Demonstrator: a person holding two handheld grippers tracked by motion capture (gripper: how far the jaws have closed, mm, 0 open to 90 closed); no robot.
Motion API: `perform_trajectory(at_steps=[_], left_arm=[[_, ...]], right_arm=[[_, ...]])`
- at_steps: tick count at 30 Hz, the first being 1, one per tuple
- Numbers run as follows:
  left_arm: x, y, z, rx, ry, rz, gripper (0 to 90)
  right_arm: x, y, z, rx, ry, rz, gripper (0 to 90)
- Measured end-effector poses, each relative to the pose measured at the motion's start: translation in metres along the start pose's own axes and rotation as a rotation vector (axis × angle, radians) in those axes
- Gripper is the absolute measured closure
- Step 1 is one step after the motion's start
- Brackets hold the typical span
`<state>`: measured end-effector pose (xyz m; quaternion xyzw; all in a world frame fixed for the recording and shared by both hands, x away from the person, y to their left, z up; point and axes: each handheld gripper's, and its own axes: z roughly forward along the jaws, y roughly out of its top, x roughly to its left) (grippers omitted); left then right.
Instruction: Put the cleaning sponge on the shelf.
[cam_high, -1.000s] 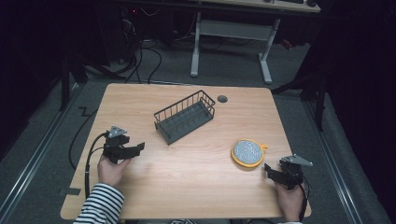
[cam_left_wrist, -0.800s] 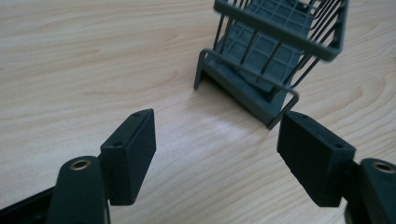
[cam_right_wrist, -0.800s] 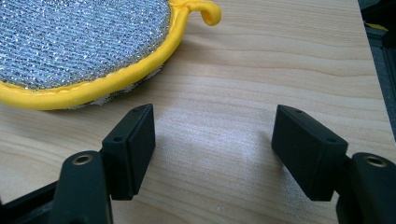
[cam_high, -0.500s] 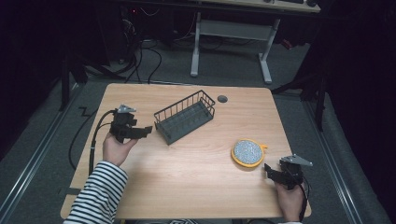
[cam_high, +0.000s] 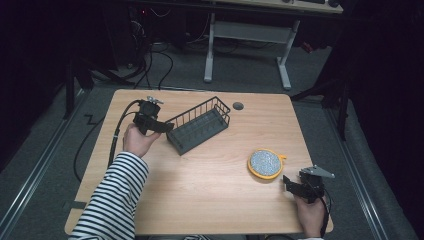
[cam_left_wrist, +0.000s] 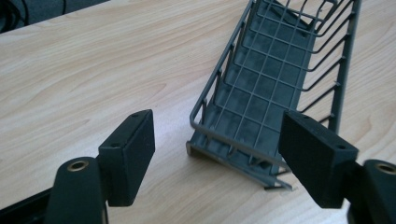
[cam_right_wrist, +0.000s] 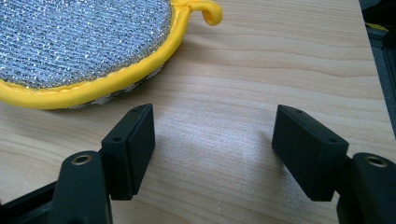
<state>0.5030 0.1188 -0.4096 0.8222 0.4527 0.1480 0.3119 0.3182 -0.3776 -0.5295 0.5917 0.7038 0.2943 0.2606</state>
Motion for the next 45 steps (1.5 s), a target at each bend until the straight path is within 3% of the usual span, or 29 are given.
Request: perform_trajectory(at_steps=[3,8,16,28,45], left_arm=[[-0.002,0.005,0.008,0.023,0.036,0.008,26.8],[-0.002,0.007,0.016,0.046,0.045,-0.014,26.6],[-0.005,0.005,0.026,0.098,0.085,-0.009,27.7],[-0.013,0.005,0.029,0.111,0.057,0.011,46.8],[-0.015,0.000,0.025,0.097,0.042,0.010,48.2]], right_arm=[[0.000,0.000,0.000,-0.001,0.001,0.003,30.1],[0.000,0.000,0.000,-0.002,0.003,0.002,30.1],[0.000,0.000,0.000,-0.001,0.004,-0.001,30.1],[0.000,0.000,0.000,-0.002,0.004,-0.001,30.0],[0.000,0.000,0.000,0.000,0.005,0.000,29.9]])
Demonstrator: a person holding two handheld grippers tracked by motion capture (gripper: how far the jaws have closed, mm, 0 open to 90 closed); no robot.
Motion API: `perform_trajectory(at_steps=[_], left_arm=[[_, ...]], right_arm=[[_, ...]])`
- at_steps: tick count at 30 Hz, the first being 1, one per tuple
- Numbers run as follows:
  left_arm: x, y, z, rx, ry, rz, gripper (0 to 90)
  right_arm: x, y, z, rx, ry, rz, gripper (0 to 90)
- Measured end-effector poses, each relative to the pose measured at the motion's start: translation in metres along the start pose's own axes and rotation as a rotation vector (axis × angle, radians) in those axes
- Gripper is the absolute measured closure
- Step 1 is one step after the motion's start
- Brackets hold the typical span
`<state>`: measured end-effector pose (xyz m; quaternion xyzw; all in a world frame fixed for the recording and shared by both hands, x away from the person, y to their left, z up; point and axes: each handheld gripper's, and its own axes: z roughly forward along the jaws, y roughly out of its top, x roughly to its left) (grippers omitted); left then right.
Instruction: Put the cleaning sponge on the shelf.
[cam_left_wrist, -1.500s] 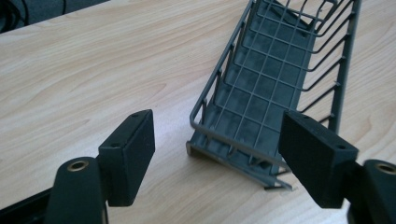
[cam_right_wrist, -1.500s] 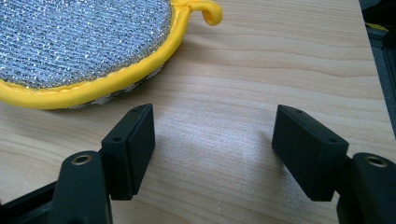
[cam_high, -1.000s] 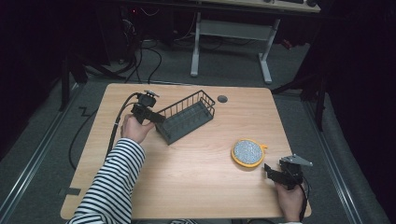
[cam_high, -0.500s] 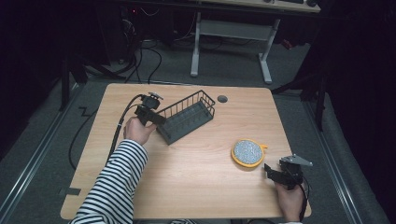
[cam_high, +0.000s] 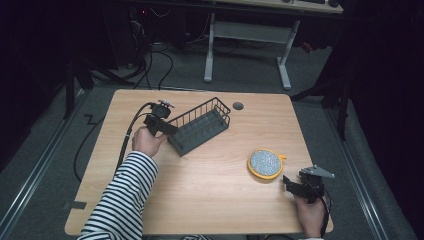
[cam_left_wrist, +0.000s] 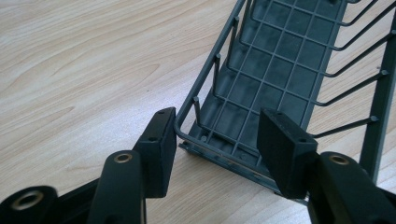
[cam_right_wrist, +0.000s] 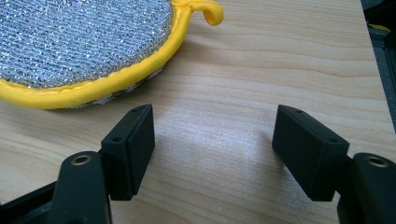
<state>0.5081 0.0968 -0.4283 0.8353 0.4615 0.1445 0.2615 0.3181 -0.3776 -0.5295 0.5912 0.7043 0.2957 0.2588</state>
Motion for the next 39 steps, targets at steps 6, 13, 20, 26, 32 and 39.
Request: perform_trajectory(at_steps=[6,13,20,26,32,39], left_arm=[[-0.002,-0.004,-0.002,-0.009,-0.002,0.004,48.2],[-0.005,-0.009,-0.005,-0.020,-0.005,0.016,48.2],[-0.013,-0.018,-0.011,-0.019,-0.028,0.037,48.2],[-0.017,-0.027,-0.016,-0.037,-0.050,0.036,48.9],[-0.022,-0.034,-0.019,-0.058,-0.064,0.049,49.2],[-0.027,-0.043,-0.024,-0.068,-0.094,0.055,49.1]], right_arm=[[0.000,0.000,0.000,0.000,0.000,0.000,29.9],[0.000,0.000,0.000,0.000,0.000,0.000,29.9],[0.000,0.000,0.000,0.001,0.000,0.000,29.9],[0.000,0.000,0.000,0.001,-0.001,0.001,29.9],[0.000,0.000,0.000,0.001,-0.001,-0.001,29.9],[0.000,0.000,0.000,0.001,-0.001,0.001,29.9]])
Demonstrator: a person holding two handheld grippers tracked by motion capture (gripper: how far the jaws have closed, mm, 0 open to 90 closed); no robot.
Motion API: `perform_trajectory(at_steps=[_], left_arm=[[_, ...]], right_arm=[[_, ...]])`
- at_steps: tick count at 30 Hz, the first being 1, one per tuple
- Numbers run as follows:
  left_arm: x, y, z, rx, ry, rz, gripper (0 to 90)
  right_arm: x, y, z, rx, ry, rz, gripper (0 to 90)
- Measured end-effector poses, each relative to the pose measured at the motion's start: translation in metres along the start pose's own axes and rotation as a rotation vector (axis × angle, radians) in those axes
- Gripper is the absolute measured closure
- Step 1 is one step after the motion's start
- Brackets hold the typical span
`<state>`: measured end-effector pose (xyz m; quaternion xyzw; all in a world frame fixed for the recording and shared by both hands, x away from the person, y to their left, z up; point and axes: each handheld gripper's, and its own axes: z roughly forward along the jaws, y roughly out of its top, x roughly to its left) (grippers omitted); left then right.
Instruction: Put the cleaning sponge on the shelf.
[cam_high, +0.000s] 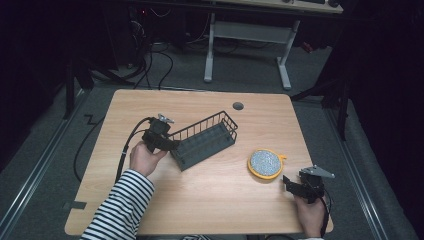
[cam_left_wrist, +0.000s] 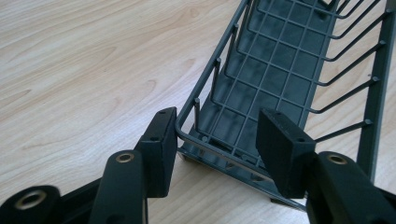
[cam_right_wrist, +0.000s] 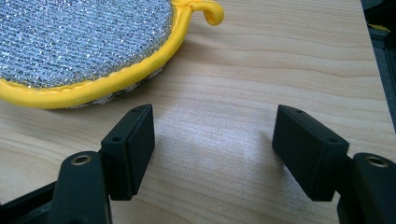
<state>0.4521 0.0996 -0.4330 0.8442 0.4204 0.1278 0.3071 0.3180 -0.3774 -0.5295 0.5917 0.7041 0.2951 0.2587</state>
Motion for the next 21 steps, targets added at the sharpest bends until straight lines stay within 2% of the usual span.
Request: perform_trajectory(at_steps=[21], left_arm=[[-0.018,-0.020,-0.011,-0.038,-0.044,0.021,49.0]], right_arm=[[0.000,0.000,0.000,0.000,0.000,-0.001,29.9]])
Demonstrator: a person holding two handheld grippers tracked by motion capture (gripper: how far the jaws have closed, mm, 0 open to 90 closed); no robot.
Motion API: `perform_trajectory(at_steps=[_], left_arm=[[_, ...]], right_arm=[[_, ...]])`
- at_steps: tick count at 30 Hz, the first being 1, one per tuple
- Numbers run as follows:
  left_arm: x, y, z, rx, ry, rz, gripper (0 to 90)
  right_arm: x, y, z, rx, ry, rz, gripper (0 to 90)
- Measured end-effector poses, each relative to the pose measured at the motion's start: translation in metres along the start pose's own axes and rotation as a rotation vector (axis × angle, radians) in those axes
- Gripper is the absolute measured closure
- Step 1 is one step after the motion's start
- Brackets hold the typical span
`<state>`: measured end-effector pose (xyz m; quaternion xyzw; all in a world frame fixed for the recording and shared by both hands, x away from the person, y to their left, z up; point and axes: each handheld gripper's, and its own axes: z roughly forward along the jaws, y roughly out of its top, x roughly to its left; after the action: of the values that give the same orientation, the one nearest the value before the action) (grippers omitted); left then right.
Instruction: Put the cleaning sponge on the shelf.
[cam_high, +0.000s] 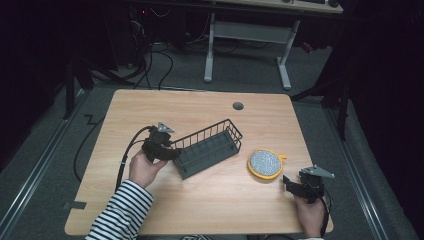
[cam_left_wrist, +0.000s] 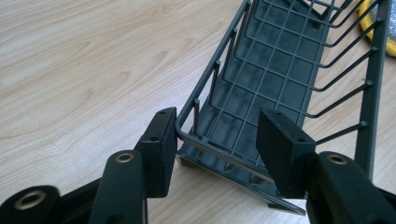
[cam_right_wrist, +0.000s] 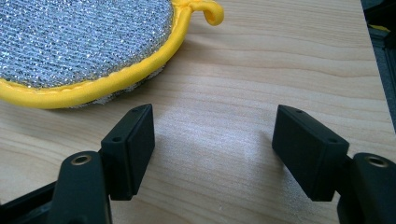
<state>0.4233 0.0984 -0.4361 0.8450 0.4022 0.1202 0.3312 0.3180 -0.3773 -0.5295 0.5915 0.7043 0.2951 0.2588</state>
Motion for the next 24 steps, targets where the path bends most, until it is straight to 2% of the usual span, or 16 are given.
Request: perform_trajectory(at_steps=[14,21,24], left_arm=[[-0.015,-0.012,-0.007,-0.017,-0.031,0.006,48.7],[-0.019,-0.014,-0.008,-0.021,-0.030,0.002,48.5],[-0.017,-0.015,-0.007,-0.029,-0.040,-0.015,43.0]], right_arm=[[0.000,0.000,0.000,-0.001,0.000,-0.004,29.9],[0.000,0.000,0.000,0.000,0.000,-0.002,29.9],[0.000,0.000,0.000,-0.001,0.000,-0.004,29.9]])
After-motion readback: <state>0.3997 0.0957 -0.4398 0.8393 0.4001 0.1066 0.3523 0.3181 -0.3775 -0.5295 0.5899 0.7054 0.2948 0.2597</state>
